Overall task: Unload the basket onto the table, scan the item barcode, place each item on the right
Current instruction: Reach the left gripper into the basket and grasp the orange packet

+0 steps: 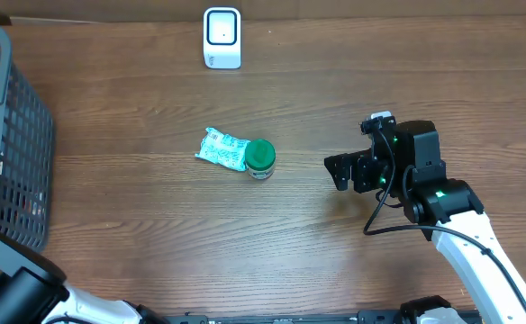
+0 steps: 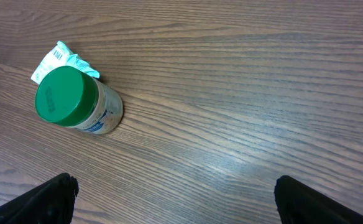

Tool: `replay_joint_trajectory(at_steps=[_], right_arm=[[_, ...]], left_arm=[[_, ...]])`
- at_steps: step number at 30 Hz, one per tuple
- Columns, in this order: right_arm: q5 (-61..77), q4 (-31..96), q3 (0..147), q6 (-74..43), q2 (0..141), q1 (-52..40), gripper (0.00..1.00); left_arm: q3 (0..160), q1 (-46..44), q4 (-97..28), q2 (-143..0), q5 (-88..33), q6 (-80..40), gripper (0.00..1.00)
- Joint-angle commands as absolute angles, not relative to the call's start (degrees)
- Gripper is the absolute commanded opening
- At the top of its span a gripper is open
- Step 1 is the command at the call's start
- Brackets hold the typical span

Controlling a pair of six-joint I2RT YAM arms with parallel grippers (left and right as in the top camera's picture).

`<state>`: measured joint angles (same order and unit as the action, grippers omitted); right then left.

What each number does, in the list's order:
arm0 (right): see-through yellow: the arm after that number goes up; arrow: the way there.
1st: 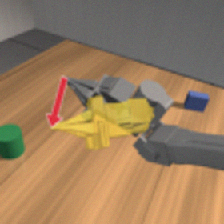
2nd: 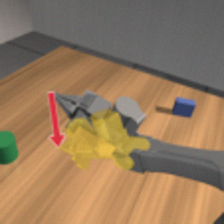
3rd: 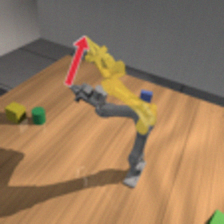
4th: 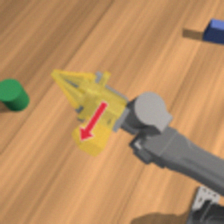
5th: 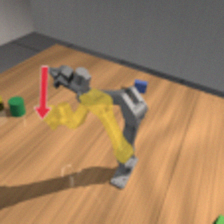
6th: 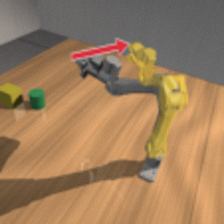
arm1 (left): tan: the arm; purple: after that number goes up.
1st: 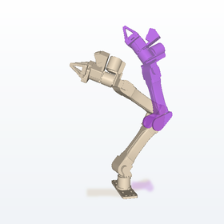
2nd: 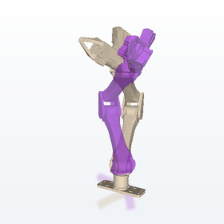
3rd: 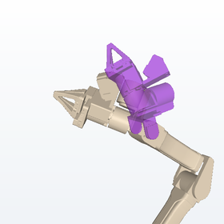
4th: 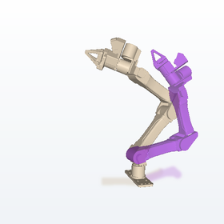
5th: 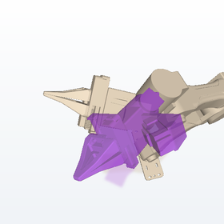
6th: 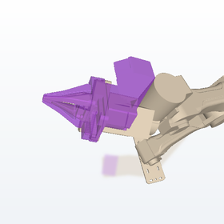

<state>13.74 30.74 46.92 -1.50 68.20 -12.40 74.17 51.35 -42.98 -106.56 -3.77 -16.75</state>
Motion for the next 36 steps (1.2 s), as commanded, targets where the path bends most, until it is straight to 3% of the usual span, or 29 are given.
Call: replay_joint_trajectory(at_steps=[1, 2, 6, 23, 36], right_arm=[[14.26, 30.57, 48.03, -1.74, 68.18, -12.25, 1.0], [14.26, 30.57, 48.03, -1.74, 68.18, -12.25, 1.0], [14.26, 30.52, 48.03, -1.74, 68.18, -12.25, 1.0], [14.26, 30.52, 48.03, -1.74, 68.18, -12.25, 1.0], [14.26, 30.52, 48.03, -1.74, 68.18, -12.25, 1.0]], left_arm=[[73.41, 50.83, -42.94, -109.08, -3.6, -16.71, 0.33], [73.47, 50.83, -42.78, -109.03, -3.66, -16.71, 0.24], [74.91, 50.83, -43.62, -108.95, -4.62, -16.73, 0.04], [109.32, 50.43, -68.84, -106.06, -10.59, -12.82, 0.05], [110.52, 45.58, -70.57, -91.92, -24.23, -5.98, 0.04]])
